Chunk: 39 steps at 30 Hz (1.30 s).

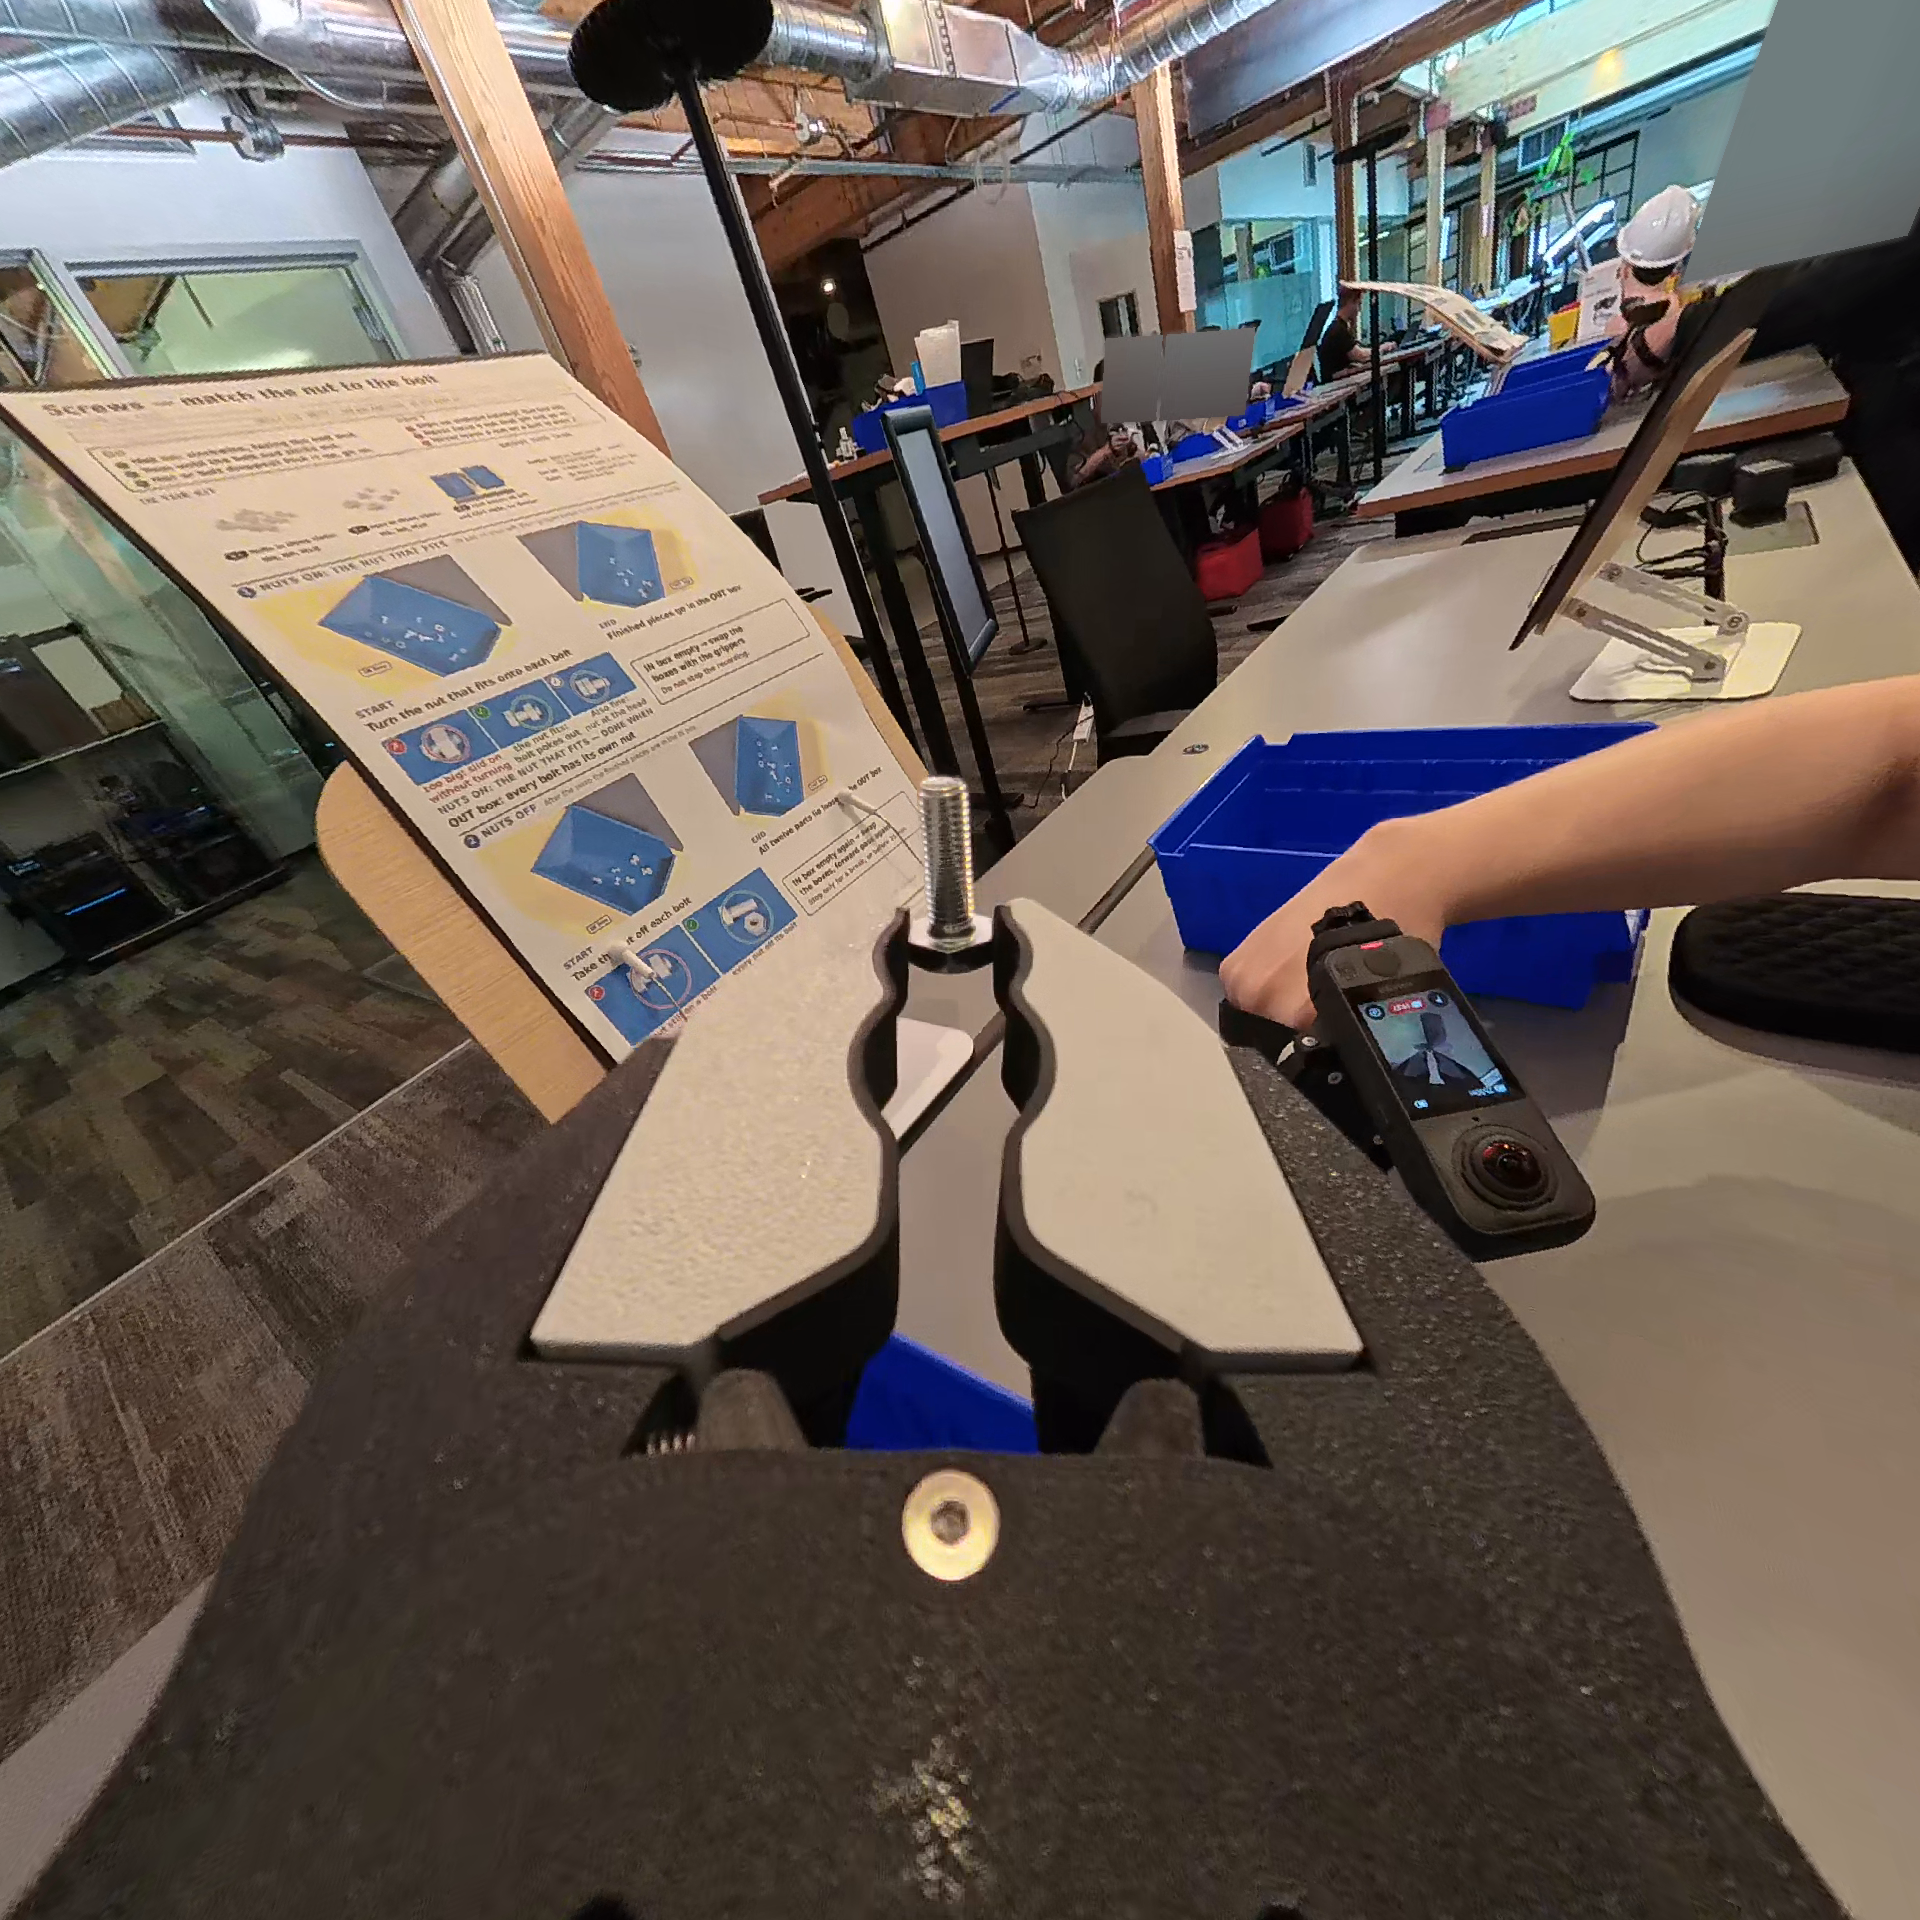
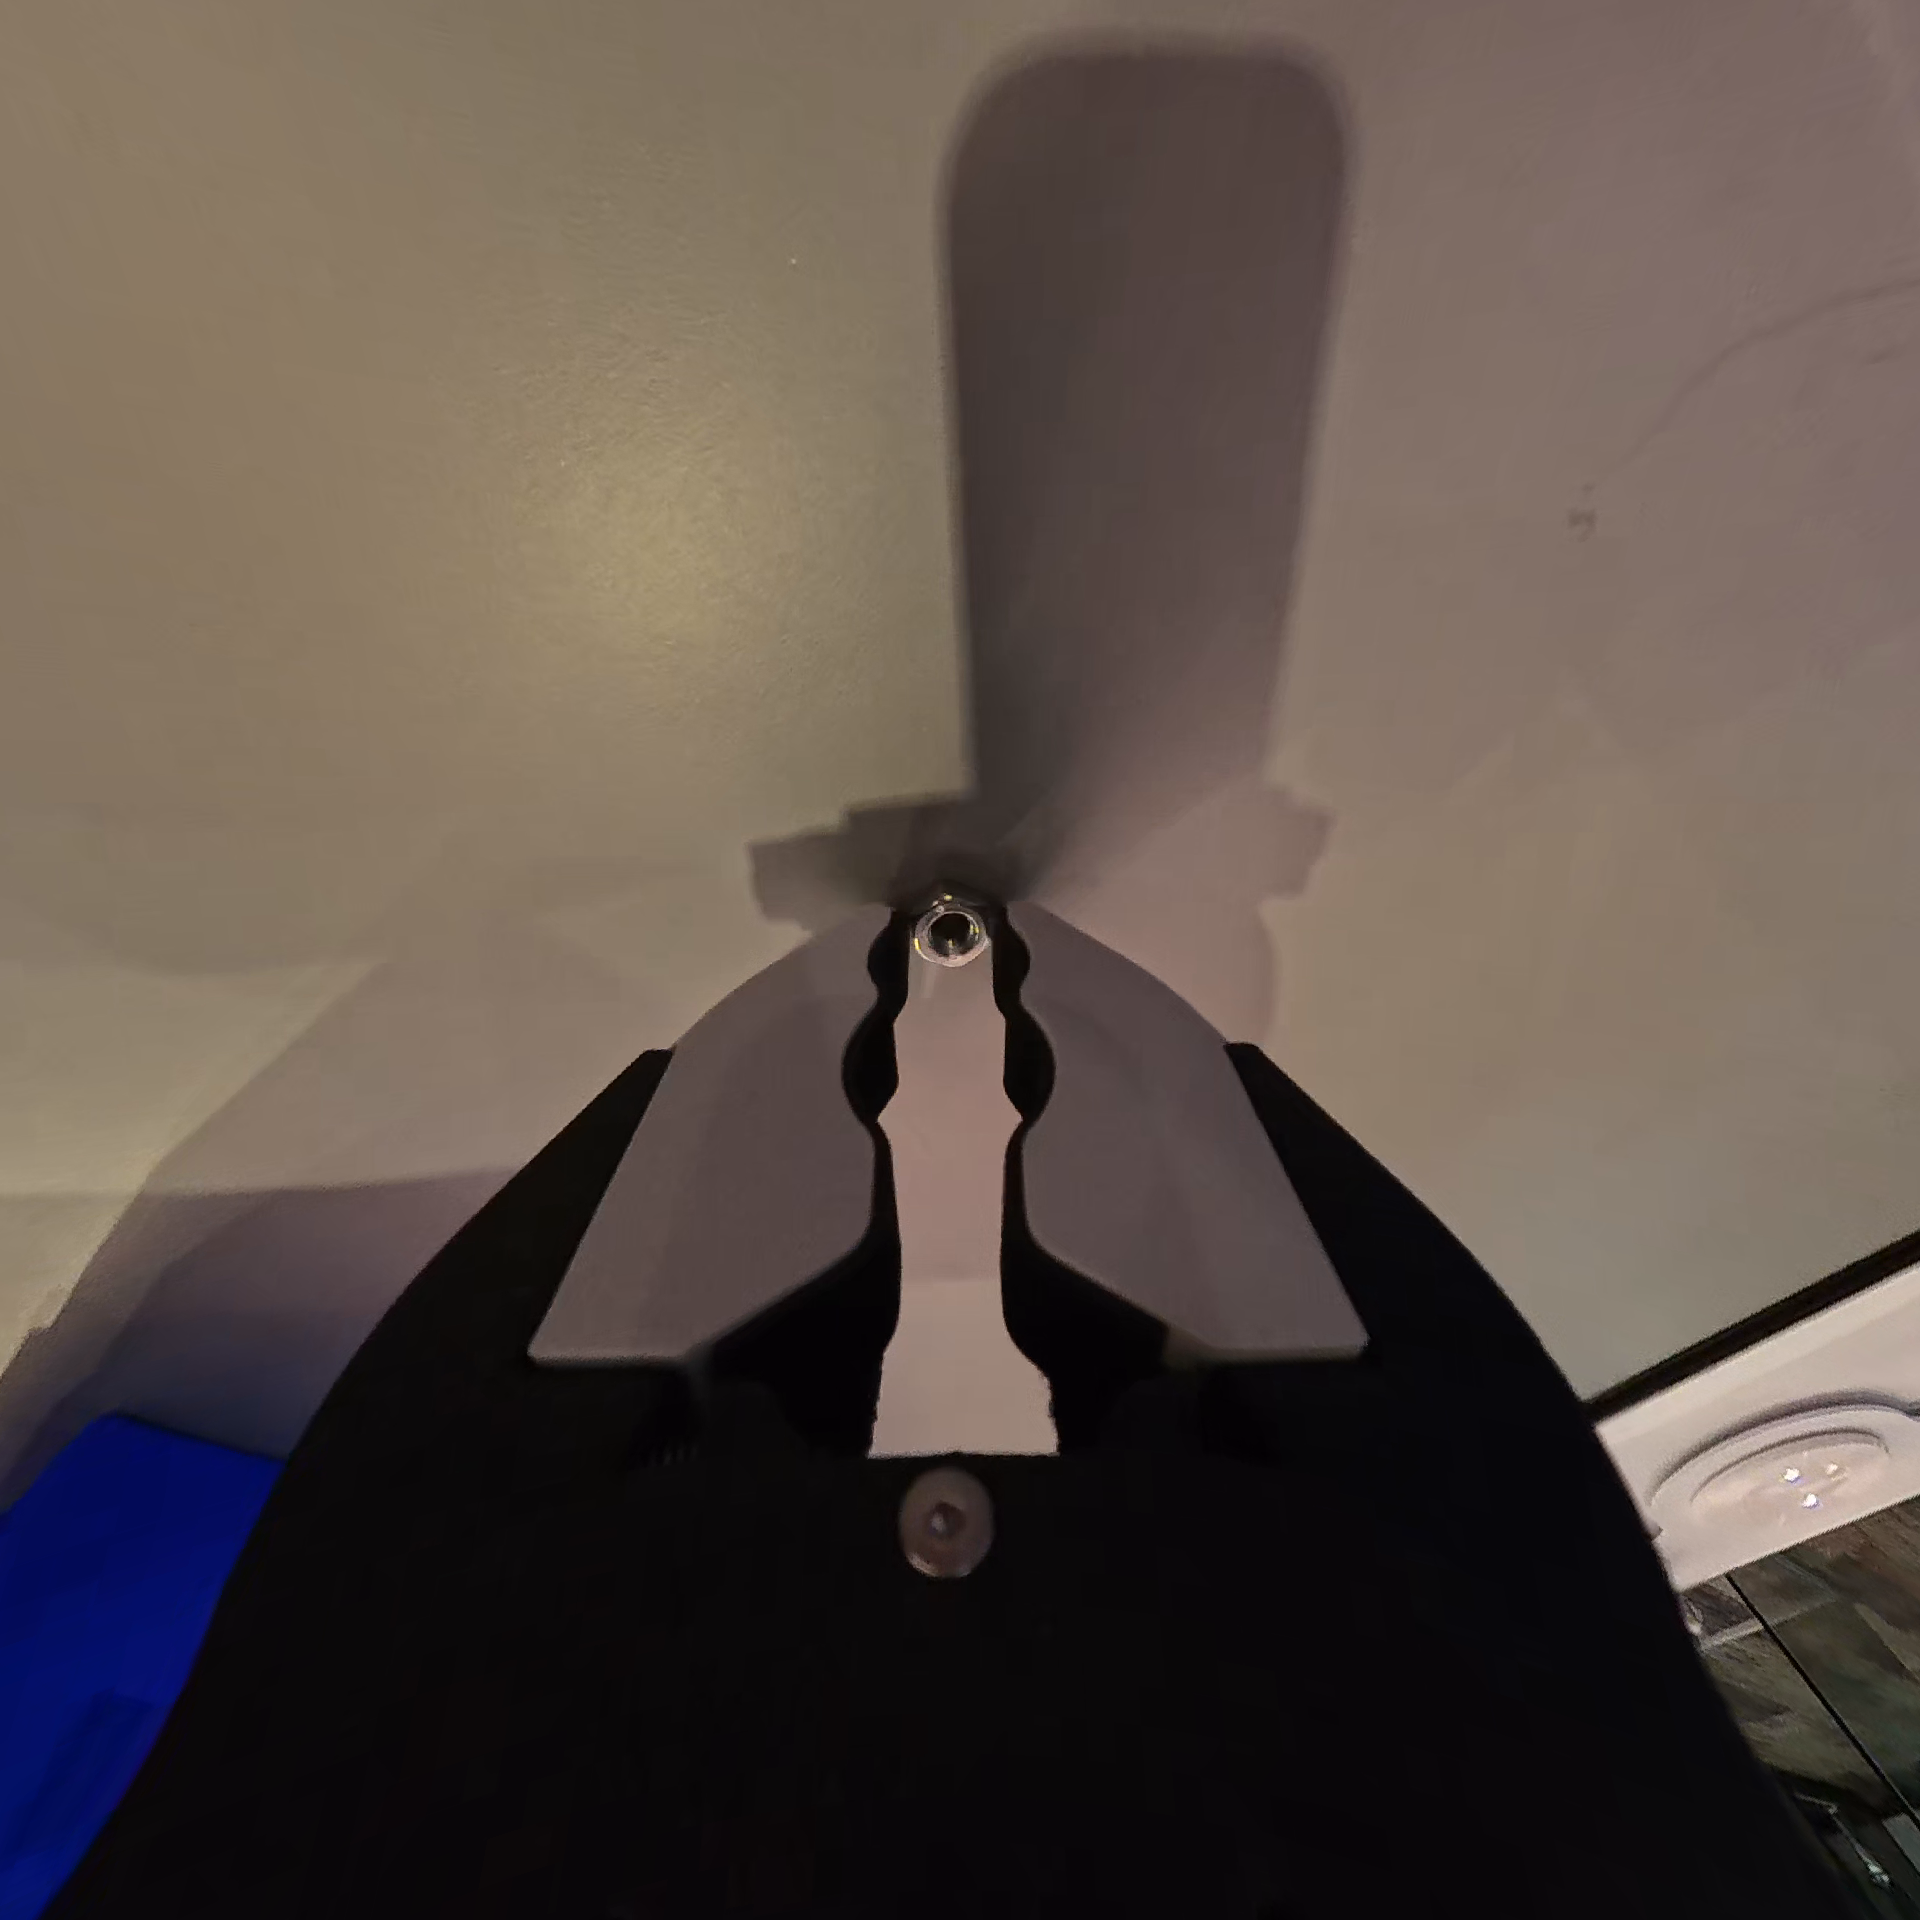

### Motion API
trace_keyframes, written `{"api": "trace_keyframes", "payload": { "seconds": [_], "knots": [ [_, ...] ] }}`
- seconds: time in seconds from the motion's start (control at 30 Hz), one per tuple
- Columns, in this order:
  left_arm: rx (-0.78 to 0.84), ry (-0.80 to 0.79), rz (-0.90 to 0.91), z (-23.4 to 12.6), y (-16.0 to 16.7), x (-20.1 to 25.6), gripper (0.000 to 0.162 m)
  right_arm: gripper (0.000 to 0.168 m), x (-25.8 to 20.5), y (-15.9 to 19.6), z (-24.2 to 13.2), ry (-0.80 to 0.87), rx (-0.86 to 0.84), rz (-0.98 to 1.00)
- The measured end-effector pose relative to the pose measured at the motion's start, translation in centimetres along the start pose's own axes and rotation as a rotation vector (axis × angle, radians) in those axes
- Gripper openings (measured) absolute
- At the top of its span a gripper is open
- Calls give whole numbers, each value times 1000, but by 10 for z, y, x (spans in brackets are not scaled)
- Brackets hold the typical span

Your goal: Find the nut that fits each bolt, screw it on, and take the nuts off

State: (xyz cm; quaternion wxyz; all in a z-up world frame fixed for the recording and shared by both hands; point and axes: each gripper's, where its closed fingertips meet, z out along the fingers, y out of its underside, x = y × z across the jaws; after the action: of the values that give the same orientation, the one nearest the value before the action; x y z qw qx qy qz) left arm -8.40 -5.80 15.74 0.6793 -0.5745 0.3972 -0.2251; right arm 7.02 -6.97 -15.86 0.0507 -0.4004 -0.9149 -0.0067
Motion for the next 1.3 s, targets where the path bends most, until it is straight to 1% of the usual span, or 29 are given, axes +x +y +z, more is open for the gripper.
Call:
{"api": "trace_keyframes", "payload": {
  "seconds": [0.27, 0.37, 0.6, 0.67, 0.73, 0.8, 0.9, 1.0, 1.07, 1.13, 1.2, 1.3],
  "knots": [
    [-18, 22, 5, 5, 3, 5, 15, 16, 0, 1, 0, -14, 2, 30],
    [-23, 14, 1, 5, 4, 3, 15, 16, -1, -2, -6, -5, 29, 54],
    [-7, -56, -22, -9, 0, -14, 15, 16, -8, -6, -61, 93, 164, 166],
    [15, -60, -36, -13, -5, -15, 15, 16, -13, -11, -83, 135, 229, 205],
    [9, -29, -51, -9, -5, -8, 15, 16, -18, -15, -107, 203, 302, 244],
    [-19, 28, -45, 1, -2, 5, 14, 16, -22, -17, -133, 288, 374, 286],
    [-41, 156, -48, 24, 1, 35, 15, 15, -36, -10, -162, 400, 450, 358],
    [-73, 285, -74, 51, 5, 71, 15, 15, -53, 4, -179, 422, 455, 419],
    [-99, 345, -53, 70, 11, 97, 15, 15, -62, 17, -190, 456, 460, 470],
    [-146, 420, -29, 88, 23, 125, 15, 15, -74, 22, -200, 474, 508, 478],
    [-180, 461, 14, 105, 36, 149, 15, 15, -82, 29, -206, 481, 538, 495],
    [-297, 540, 38, 120, 63, 183, 15, 15, -90, 41, -212, 503, 548, 525]
  ]
}}
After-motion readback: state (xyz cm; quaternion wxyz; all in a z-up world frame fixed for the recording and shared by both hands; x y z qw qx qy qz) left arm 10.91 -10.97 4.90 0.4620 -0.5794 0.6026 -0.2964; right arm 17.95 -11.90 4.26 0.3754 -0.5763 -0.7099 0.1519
